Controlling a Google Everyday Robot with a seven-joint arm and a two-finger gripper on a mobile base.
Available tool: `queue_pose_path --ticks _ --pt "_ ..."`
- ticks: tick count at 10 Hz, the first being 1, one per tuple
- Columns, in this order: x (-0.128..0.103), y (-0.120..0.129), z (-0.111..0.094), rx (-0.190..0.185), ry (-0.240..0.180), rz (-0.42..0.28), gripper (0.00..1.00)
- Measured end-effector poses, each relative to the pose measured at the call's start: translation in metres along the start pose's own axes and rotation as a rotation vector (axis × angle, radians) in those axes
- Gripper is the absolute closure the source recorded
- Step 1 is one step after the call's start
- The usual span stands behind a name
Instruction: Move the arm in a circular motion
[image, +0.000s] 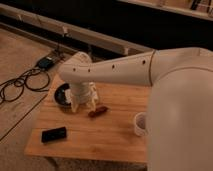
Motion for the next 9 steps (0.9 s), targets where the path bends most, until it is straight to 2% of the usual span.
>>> queue_pose_path --ticks 7,9 --pt "0.0 -0.001 0.0 0.0 0.001 0.001 0.35" --pt "0.005 -0.017 -0.006 0.012 0.007 0.032 0.35"
